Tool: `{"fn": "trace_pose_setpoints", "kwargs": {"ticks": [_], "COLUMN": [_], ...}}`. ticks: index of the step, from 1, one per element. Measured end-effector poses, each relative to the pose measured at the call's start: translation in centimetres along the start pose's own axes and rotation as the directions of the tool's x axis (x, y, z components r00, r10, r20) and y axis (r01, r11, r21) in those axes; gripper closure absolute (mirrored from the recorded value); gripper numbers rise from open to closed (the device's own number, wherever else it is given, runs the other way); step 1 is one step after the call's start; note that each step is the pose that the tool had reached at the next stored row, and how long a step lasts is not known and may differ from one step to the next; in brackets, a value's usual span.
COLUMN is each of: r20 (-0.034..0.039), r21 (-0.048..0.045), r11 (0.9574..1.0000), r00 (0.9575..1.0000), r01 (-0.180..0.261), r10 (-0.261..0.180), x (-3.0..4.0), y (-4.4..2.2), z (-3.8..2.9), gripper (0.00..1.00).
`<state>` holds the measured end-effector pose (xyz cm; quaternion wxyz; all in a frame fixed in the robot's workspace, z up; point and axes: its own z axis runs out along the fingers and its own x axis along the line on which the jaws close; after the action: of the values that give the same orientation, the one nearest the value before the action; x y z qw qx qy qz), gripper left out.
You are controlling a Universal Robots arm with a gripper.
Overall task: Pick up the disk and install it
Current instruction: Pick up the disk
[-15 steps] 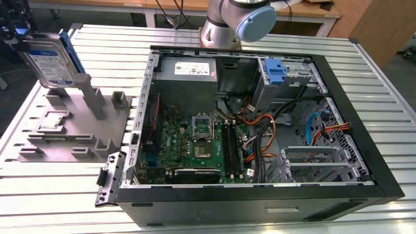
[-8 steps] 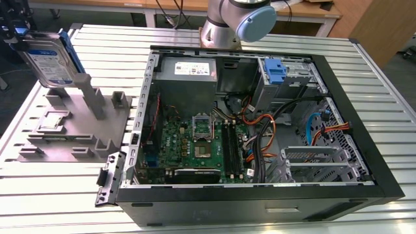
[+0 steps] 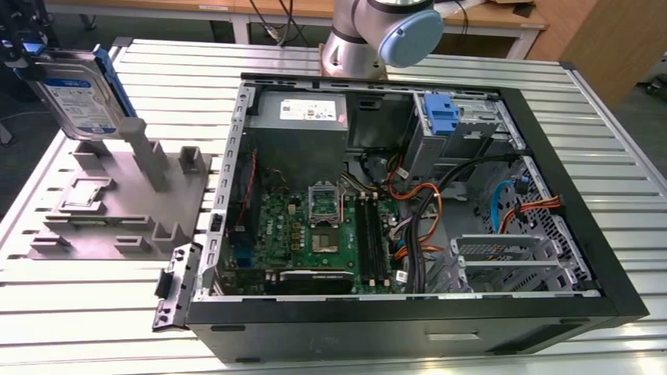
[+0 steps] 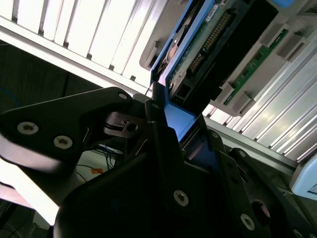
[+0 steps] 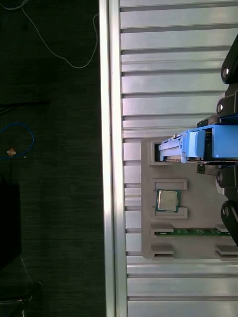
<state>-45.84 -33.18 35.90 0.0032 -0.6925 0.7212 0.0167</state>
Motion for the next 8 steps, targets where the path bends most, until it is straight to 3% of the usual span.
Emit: {"fn": "trace_pose_setpoints", "kwargs": {"ticks": [8], "r20": [-0.0001], "r21": [0.0], "r11": [1.0], "r00": [1.0], "r01": [0.0], "r10": [0.0], "x": [-0.01], "y": [0.01], "z": [-0.3], "gripper": [0.64]}}
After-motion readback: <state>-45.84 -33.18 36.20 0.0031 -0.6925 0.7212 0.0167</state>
